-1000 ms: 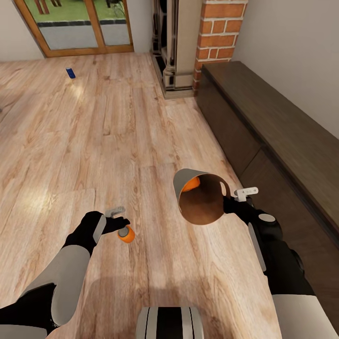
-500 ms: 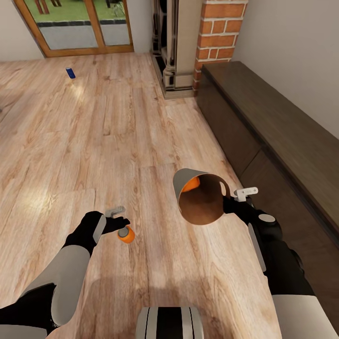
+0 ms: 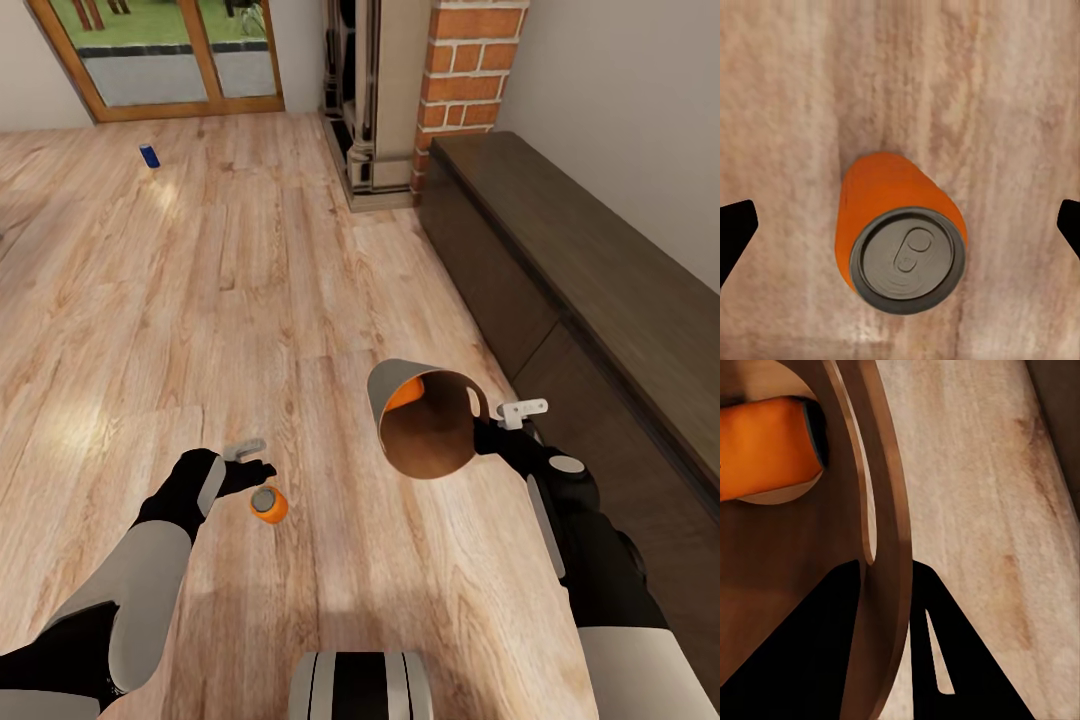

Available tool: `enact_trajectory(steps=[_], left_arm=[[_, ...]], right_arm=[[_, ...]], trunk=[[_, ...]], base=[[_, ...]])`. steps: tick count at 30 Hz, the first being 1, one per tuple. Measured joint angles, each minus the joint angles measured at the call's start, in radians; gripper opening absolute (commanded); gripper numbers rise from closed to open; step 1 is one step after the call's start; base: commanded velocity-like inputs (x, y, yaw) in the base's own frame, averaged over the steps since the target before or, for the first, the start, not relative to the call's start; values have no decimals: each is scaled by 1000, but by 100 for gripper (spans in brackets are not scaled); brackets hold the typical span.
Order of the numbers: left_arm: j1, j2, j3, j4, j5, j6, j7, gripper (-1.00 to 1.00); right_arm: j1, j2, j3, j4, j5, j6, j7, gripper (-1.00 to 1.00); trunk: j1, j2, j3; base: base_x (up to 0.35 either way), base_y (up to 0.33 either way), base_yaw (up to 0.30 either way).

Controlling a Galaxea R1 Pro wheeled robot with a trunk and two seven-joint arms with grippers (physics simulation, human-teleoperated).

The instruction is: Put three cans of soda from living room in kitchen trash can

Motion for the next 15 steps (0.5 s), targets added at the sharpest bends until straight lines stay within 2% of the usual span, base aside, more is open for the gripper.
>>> enact_trajectory(steps=[13,15], left_arm=[[0,-7,0,0,-3,-4,2,100],[0,-7,0,0,-3,-4,2,100]], right_arm=[[3,0,2,0,2,0,13,-100],[3,0,2,-1,4,-1,14,-100]], trunk=[[6,-3,-50],[6,-3,-50]], base=[[0,0,0],[0,0,0]])
